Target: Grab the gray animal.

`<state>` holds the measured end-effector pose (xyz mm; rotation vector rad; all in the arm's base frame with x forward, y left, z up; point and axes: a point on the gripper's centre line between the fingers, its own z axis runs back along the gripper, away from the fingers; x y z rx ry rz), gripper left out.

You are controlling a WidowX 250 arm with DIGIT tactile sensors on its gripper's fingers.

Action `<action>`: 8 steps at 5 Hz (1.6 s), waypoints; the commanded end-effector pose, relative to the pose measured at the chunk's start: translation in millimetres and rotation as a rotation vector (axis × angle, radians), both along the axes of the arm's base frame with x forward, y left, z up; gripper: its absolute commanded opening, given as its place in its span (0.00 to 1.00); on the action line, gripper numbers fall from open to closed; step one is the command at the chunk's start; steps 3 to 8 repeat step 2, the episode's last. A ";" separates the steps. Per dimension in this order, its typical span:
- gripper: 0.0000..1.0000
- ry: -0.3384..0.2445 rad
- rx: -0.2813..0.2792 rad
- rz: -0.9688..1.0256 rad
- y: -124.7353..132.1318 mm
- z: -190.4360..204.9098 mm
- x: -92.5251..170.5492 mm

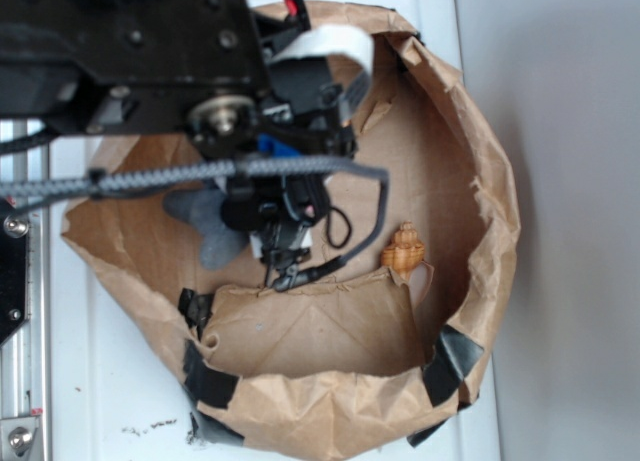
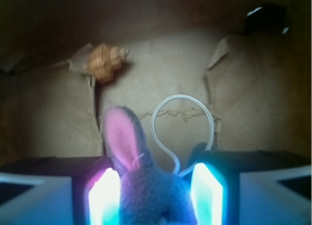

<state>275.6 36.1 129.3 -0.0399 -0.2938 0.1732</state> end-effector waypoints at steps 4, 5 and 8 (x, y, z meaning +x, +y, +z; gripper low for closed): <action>0.00 -0.162 -0.029 -0.048 -13.9 74.8 -3.1; 0.00 -0.162 -0.029 -0.048 -13.9 74.8 -3.1; 0.00 -0.162 -0.029 -0.048 -13.9 74.8 -3.1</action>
